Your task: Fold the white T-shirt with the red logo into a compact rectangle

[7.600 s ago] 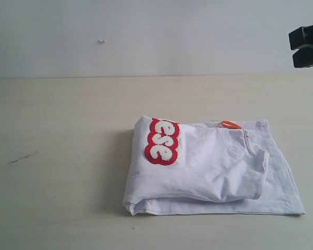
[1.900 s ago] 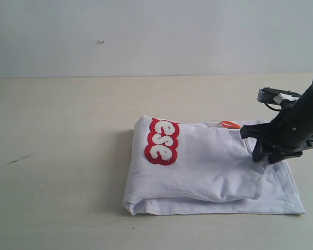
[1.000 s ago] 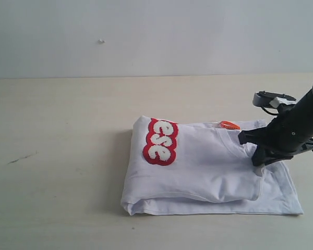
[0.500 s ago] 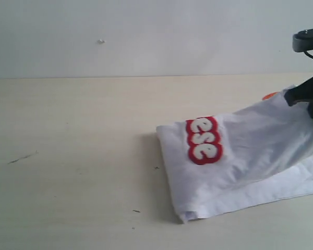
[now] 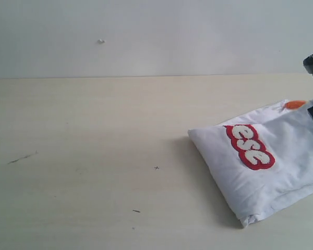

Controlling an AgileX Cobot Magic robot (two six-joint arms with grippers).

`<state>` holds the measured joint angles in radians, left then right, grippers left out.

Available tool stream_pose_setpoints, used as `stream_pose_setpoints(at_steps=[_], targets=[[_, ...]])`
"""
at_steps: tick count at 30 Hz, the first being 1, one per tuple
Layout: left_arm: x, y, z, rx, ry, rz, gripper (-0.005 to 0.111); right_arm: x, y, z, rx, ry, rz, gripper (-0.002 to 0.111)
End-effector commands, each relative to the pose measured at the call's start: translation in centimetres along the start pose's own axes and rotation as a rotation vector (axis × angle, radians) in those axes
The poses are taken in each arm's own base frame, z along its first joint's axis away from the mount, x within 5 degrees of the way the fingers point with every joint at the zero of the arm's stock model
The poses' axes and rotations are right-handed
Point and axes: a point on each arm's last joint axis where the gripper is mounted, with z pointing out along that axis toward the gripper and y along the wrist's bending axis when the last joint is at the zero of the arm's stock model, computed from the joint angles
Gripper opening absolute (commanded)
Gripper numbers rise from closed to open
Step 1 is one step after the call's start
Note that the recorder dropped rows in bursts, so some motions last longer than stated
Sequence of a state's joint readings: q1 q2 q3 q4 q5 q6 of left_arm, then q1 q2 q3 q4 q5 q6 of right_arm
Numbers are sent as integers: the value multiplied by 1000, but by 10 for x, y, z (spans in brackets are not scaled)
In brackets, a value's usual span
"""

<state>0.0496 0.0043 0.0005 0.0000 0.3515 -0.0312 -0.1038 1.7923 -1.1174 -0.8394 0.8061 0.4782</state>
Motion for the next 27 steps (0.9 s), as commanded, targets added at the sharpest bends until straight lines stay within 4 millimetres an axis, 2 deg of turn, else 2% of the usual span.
stream_pose_setpoints(at_steps=[1,6,8,10,12,15,18,22,27], targets=[[0,-1,0,6,-5,-10,0,-2,5,15,37,22,-1,58],[0,-1,0,6,-5,-10,0,-7,6,11,-11,33,74,59],[0,-1,0,6,-5,-10,0,-12,11,6,-109,54,105,53],[0,-1,0,6,-5,-10,0,-15,24,0,-288,73,108,41],[0,-1,0,6,-5,-10,0,-17,41,-7,-493,58,59,24],[0,-1,0,6,-5,-10,0,-14,62,-10,-706,93,-13,0],[0,-1,0,6,-5,-10,0,-6,77,0,-762,197,-48,0],[0,-1,0,6,-5,-10,0,4,105,17,-724,332,-107,0],[0,-1,0,6,-5,-10,0,10,148,18,-734,388,-191,0]])
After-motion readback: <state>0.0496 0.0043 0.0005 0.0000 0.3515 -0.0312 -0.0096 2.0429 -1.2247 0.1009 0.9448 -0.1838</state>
